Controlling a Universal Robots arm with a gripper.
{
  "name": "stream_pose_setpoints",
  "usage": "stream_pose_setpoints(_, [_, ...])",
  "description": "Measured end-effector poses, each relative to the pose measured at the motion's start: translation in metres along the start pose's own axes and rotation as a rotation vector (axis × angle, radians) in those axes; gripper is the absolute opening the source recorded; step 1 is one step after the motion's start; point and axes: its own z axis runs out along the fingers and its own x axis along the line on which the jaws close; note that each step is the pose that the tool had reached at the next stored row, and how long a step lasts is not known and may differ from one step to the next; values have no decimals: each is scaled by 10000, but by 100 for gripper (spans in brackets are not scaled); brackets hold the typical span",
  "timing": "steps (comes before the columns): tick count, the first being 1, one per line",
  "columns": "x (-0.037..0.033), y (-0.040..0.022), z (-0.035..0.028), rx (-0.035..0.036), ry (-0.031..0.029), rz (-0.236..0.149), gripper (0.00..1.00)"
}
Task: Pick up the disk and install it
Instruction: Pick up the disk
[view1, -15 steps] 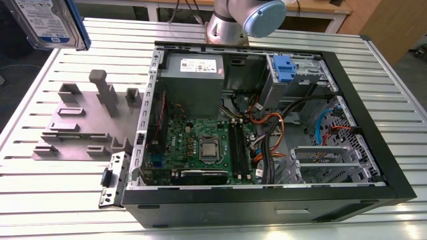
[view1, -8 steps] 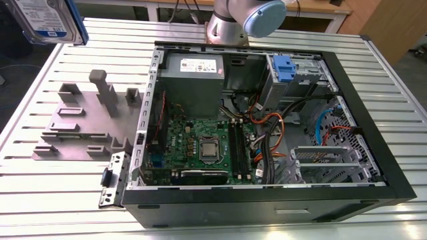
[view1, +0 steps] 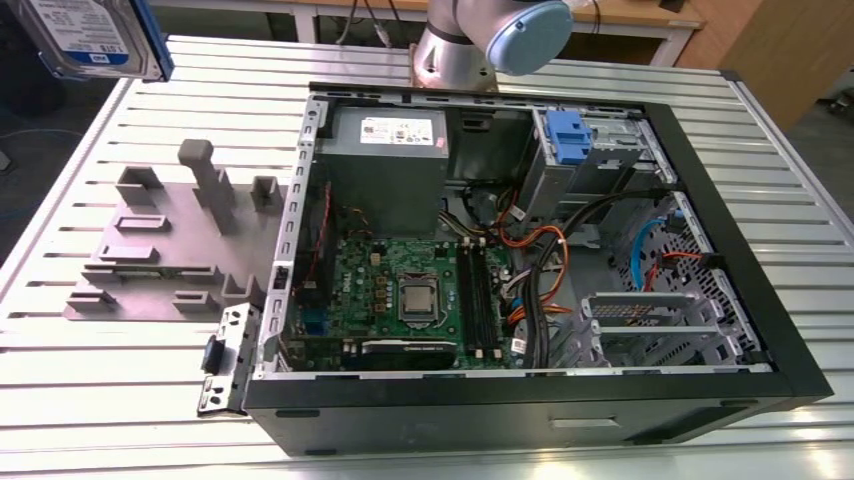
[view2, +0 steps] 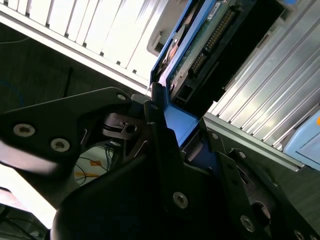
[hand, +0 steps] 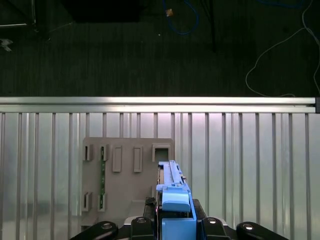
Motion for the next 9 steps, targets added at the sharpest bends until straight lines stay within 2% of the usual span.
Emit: stream_pose_setpoints(9, [0, 0, -3, -1, 0, 0, 37])
